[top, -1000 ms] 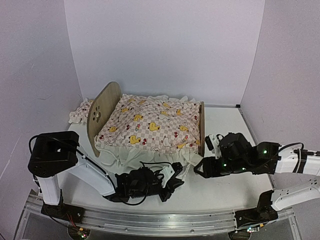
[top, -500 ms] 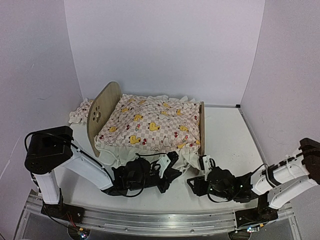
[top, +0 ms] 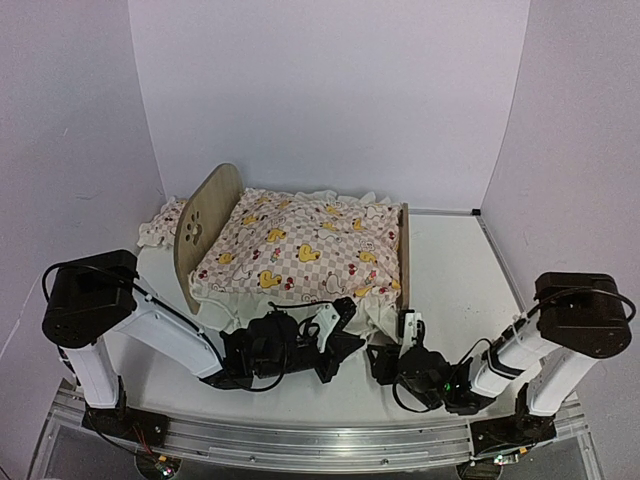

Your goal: Set up the pet bed

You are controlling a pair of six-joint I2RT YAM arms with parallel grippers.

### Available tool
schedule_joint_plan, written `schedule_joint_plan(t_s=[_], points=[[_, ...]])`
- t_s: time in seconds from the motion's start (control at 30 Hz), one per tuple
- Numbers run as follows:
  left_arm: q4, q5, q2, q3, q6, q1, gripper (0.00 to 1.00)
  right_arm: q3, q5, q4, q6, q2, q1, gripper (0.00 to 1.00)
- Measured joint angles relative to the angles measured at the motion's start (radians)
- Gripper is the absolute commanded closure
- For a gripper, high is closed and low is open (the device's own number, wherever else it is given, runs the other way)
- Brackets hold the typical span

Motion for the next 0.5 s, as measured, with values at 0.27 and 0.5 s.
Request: schedule_joint_plan(t_s=[0.27, 0.5], points=[[0.0, 0.003, -0.002, 0.0, 0.0, 0.0, 1.0, 0.081, 0.055, 0.148, -0.046, 0.145, 0.0, 0.6], [-0.001, 0.006, -0.003, 0.0, 0.0, 0.0, 1.0, 0.127, 0.092, 0.184, -0.083, 0.225, 0.0, 0.99]])
